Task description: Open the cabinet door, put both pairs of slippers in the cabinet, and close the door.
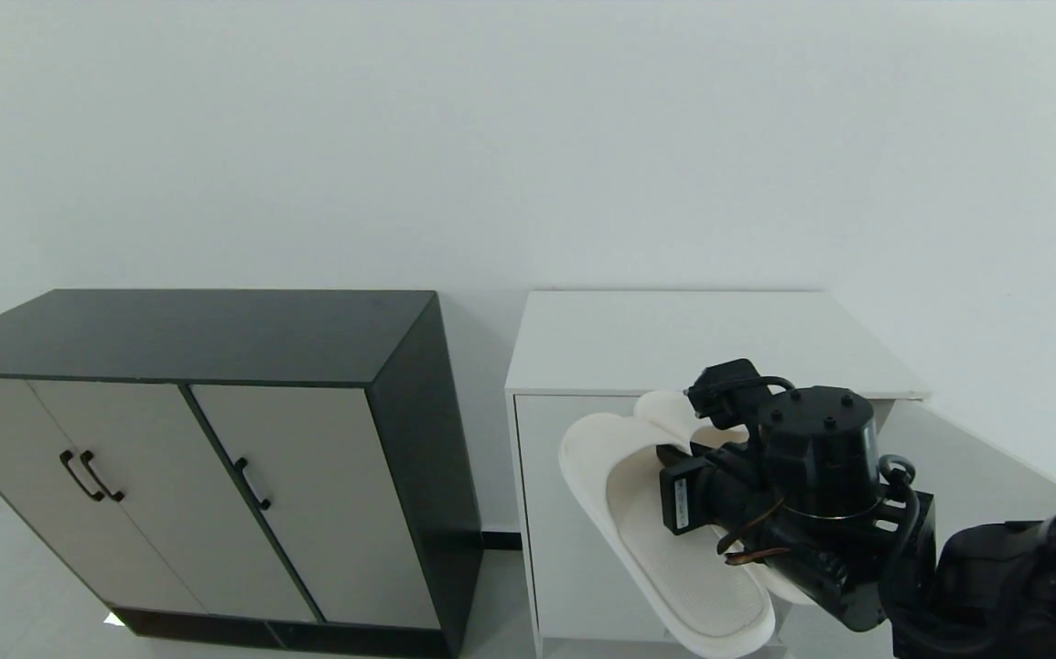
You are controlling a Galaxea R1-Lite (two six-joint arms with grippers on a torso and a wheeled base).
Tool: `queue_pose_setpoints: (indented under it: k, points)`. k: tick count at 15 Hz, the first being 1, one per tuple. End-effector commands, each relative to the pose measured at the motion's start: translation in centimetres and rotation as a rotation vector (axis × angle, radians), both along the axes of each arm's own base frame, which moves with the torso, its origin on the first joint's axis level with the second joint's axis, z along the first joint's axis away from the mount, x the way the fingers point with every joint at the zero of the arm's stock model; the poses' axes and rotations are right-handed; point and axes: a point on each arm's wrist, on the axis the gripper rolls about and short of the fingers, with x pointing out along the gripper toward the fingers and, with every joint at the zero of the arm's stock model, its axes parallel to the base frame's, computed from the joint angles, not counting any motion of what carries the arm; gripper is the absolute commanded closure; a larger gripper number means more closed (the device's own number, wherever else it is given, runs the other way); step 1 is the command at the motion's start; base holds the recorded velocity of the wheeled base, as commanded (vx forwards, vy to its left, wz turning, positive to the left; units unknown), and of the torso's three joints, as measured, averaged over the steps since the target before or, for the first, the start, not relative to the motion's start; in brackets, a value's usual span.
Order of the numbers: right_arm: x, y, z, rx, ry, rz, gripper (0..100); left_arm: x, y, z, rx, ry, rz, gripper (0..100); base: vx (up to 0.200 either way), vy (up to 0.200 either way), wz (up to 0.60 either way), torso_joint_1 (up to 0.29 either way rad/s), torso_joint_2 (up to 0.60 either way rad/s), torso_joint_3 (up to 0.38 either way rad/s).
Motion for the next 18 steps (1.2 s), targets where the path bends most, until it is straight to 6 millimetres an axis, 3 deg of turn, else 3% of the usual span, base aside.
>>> queue_pose_setpoints:
  k: [1,18]
  points:
    - [-0.04,-0.02,-0.10,-0.001,0.003,0.000,100,0.01,0.00,0.00,0.001,0.001,-0.001,100,0.000,-0.200,0.00,0.002,0.00,-0.002]
    - [-0.10,-0.01,-0.26,0.001,0.002,0.003,100,0.01,0.00,0.00,-0.001,0.001,-0.001,100,0.000,-0.200,0.00,0.003,0.00,0.003]
